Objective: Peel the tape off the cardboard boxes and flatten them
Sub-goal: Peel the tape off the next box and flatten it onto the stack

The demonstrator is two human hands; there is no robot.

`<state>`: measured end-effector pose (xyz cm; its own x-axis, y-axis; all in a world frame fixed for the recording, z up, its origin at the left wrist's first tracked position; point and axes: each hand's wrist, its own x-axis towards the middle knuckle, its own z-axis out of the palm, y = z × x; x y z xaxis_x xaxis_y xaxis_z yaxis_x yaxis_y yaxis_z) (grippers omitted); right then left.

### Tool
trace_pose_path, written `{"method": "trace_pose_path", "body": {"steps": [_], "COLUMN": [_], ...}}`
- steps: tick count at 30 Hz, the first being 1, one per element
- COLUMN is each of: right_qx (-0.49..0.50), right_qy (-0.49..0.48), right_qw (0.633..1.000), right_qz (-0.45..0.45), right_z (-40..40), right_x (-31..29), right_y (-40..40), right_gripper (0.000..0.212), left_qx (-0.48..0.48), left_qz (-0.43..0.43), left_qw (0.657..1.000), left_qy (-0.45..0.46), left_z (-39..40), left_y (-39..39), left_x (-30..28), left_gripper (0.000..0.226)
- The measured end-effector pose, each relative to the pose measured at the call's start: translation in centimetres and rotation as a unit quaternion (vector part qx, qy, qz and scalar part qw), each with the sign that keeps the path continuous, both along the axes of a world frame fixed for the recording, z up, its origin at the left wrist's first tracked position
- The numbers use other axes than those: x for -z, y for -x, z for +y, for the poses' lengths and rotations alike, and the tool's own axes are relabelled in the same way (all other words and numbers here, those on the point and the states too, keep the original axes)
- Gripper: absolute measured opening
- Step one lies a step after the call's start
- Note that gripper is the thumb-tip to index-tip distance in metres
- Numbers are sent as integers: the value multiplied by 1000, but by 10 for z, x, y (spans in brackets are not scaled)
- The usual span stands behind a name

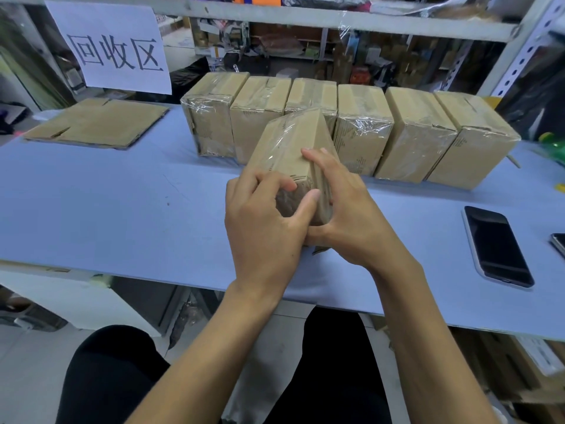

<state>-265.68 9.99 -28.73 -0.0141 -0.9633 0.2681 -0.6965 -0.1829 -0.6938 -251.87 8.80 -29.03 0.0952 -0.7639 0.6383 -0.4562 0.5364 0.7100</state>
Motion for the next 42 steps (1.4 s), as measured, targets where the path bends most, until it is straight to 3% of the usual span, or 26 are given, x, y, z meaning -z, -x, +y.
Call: {"method": "trace_pose_path", "body": {"steps": [8,19,30,36,42], "right_qx": [15,6,10,68,80], "right_qy": [3,18,47,102,139], "right_qw": [1000,999,997,991,986], "right_qz": [2,-38,-67,-61,-53], "right_z": [2,5,17,14,12], "right_x": [0,-1,-3,7,20], "right_y": [-4,6,13,8,10], "right_gripper": [107,99,47,49,58], "left_qx": [-7,52,69,89,130], "left_qz": [19,-18,-87,-83,-42], "left_qw": [1000,998,993,990,990], "left_qy": [-2,16,47,71,16], "left_z": [4,-4,-1,-5,-2], "left_y": [8,-7,-17,-26,-32], "left_x": [0,-2,-1,7,13], "left_gripper": [9,8,12,12,8]}}
